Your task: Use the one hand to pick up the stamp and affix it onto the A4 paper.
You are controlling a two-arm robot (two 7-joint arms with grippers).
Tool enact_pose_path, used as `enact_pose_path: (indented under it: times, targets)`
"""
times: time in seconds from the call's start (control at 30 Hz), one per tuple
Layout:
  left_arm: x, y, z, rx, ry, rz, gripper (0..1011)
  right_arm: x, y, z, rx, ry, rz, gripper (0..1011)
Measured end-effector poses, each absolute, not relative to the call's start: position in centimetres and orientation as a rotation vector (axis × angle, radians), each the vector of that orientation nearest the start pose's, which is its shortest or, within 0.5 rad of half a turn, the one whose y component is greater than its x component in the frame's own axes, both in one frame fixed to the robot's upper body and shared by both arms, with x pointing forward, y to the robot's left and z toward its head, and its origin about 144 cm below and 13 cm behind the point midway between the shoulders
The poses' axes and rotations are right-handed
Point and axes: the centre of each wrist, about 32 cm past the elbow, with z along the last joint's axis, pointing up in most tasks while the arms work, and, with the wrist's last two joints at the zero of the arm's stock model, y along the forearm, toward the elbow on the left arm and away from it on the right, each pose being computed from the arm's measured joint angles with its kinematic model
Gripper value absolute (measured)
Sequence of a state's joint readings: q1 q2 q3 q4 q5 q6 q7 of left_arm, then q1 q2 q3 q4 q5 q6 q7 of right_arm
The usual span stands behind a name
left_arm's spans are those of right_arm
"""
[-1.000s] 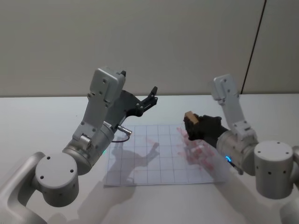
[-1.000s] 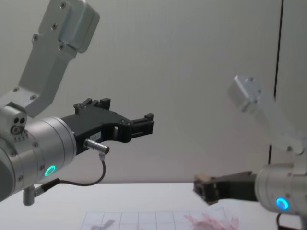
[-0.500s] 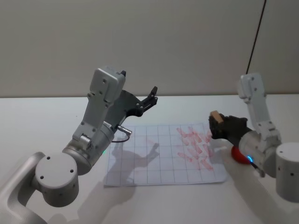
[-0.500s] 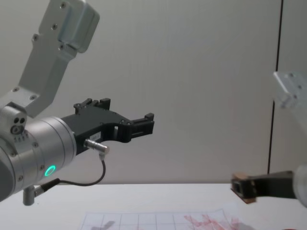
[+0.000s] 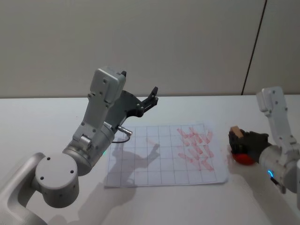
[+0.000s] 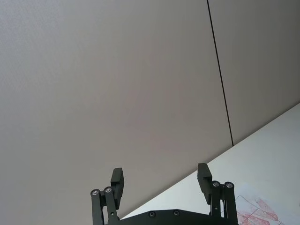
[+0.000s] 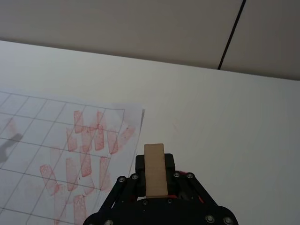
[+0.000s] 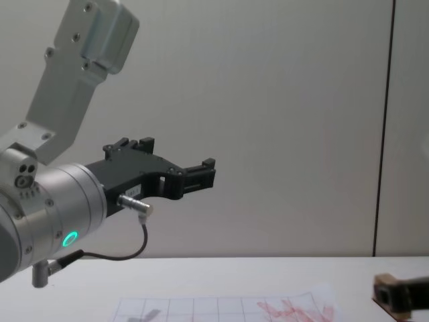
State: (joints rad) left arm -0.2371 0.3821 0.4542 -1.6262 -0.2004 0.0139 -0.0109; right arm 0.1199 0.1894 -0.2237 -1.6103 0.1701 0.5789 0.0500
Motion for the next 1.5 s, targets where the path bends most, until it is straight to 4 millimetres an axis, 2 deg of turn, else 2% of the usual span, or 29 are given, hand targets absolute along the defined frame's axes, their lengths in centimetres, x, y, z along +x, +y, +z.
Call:
enact_pose_path:
  times: [0.4, 0.9, 0.93, 1.17, 1.2, 1.3, 1.4, 1.43, 1.5]
  targets:
    - [49.2, 19.8, 120.4, 0.061, -0.268, 1.124, 1001, 47.2, -22.5, 117.7, -0.452, 0.312, -1.319, 218]
    - [49.2, 19.8, 120.4, 0.061, -0.268, 1.124, 1001, 47.3, -23.8, 117.2, -0.468, 0.286, -1.363, 240]
    - [49.2, 19.8, 120.4, 0.061, -0.268, 1.124, 1002, 47.4, -23.8, 117.2, -0.47, 0.285, -1.365, 297]
    - [49.2, 19.8, 120.4, 0.061, -0.268, 1.124, 1001, 47.7, -24.0, 117.0, -0.465, 0.278, -1.362, 503]
    - [49.2, 19.8, 120.4, 0.061, -0.268, 1.124, 1002, 47.7, -24.1, 117.0, -0.462, 0.276, -1.361, 564]
    - [49.2, 19.8, 120.4, 0.061, -0.268, 1.124, 1001, 47.7, -24.1, 117.0, -0.455, 0.271, -1.359, 666]
    - [49.2, 19.8, 120.4, 0.061, -0.268, 1.124, 1001, 47.8, -24.2, 117.0, -0.444, 0.264, -1.357, 723]
    - [49.2, 19.8, 120.4, 0.061, -0.268, 1.124, 1002, 47.8, -24.2, 117.0, -0.437, 0.258, -1.358, 781]
    - [49.2, 19.8, 120.4, 0.061, -0.268, 1.124, 1001, 47.7, -24.2, 117.1, -0.425, 0.247, -1.357, 833]
